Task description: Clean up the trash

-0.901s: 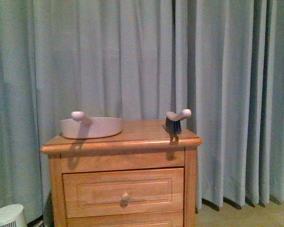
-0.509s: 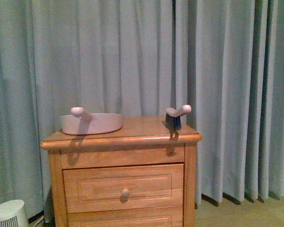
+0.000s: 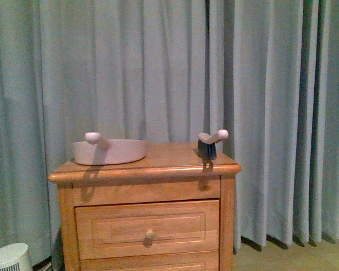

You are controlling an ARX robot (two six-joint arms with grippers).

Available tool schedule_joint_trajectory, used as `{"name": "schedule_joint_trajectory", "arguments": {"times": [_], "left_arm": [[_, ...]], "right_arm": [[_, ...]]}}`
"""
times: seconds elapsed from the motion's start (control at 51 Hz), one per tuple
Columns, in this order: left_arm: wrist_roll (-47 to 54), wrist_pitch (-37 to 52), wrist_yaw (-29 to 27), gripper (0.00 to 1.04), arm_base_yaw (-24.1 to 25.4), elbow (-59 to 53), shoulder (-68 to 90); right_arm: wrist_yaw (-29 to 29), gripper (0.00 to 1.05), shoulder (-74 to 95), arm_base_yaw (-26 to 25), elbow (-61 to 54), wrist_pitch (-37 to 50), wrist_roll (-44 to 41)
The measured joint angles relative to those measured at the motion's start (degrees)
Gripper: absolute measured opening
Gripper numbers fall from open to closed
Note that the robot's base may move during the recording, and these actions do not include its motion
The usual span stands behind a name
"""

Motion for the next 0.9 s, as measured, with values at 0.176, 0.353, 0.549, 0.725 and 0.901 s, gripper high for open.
{"name": "schedule_joint_trajectory", "arguments": {"times": [0.176,0.353,0.549,0.725,0.901], "left_arm": [[0.0,0.0,0.0,0.97,0.0,0.0,0.0],[0.0,0.0,0.0,0.97,0.0,0.0,0.0],[0.0,0.0,0.0,0.97,0.0,0.0,0.0],[0.0,0.0,0.0,0.97,0.0,0.0,0.0],[0.0,0.0,0.0,0.97,0.0,0.0,0.0]], "right_arm": [[0.0,0.97,0.0,0.0,0.0,0.0,0.0],[0.0,0.97,0.0,0.0,0.0,0.0,-0.02],[-0.02,0.97,0.0,0.0,0.0,0.0,0.0],[0.0,0.97,0.0,0.0,0.0,0.0,0.0],[-0.02,0.97,0.0,0.0,0.0,0.0,0.0]]}}
